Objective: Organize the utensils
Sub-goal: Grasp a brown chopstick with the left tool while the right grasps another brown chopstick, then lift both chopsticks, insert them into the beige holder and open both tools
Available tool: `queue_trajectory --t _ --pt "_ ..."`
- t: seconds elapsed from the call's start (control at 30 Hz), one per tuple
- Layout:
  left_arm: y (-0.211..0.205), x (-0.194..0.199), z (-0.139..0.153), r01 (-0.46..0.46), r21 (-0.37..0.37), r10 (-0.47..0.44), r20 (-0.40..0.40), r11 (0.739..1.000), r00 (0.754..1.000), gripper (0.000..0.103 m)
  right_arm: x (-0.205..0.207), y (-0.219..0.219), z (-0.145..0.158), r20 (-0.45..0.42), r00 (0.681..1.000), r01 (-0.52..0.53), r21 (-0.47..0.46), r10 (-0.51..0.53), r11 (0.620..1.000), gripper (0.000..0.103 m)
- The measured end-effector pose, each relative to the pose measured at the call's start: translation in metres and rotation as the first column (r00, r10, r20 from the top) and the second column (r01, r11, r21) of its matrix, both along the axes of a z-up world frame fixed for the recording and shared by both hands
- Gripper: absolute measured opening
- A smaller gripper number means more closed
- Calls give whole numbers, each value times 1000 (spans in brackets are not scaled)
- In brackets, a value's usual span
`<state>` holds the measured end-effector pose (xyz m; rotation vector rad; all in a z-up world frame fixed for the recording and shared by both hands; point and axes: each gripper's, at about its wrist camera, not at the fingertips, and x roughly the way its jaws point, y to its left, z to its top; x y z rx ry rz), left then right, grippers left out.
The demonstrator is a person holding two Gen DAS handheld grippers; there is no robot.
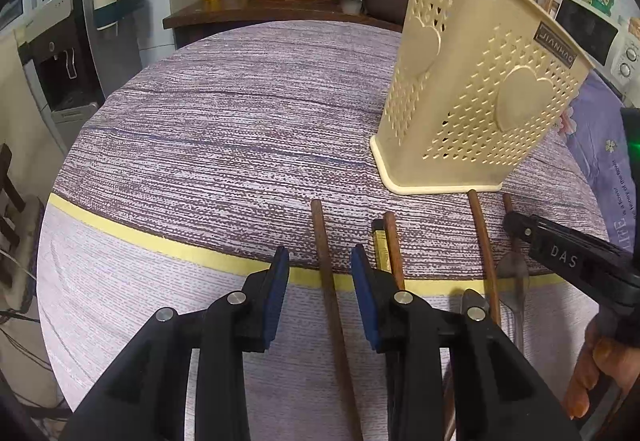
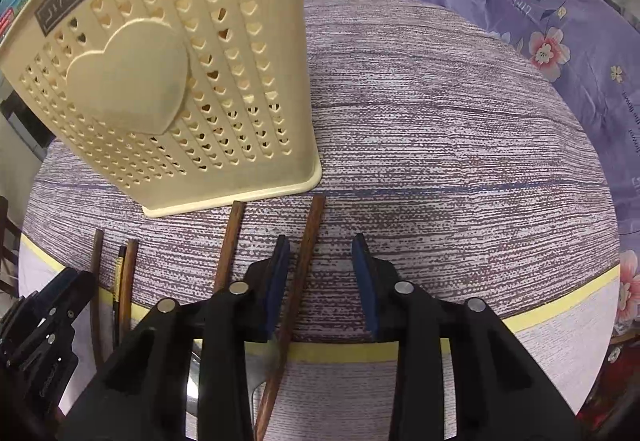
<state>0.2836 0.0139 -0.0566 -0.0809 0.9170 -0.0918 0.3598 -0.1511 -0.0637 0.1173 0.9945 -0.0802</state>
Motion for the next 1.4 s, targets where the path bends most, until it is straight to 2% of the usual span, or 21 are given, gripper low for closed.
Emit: queue_trajectory --t 0.2,0.3,0.43,0.5,0.7,0.8,0.93,1.03,1.23,1.4 --pt "-8 6 -4 -5 60 5 7 998 1000 32 -2 6 -2 3 1000 12 -42 -12 999 23" --pt "-12 12 -5 -10 99 9 5 995 1000 24 6 5 -2 2 999 37 -35 -37 999 12" --pt "-13 15 -6 -7 105 6 8 994 1000 14 11 2 -2 18 998 63 -21 -62 998 10" --pt "-13 17 -5 -2 112 1 7 994 1000 9 14 -5 -2 20 997 69 7 -69 998 10" --pt "-6 25 -4 -1 69 1 0 998 1000 9 11 -31 0 30 994 98 140 -103 985 10" --pt "-3 26 -2 -2 43 1 10 999 1000 8 8 -50 6 59 990 112 234 -129 966 10" --pt "5 22 13 -18 -7 19 67 1000 998 8 1 -70 24 140 977 118 263 -158 958 9" --pt "13 15 37 -26 -40 31 132 999 991 8 -6 -83 46 220 959 115 266 -176 957 9" --pt "24 -3 85 -38 -88 60 258 995 964 8 -29 -93 99 418 896 69 201 -150 977 9" --pt "32 -16 116 -38 -107 72 334 994 940 8 -47 -100 130 502 855 63 153 -133 986 9"
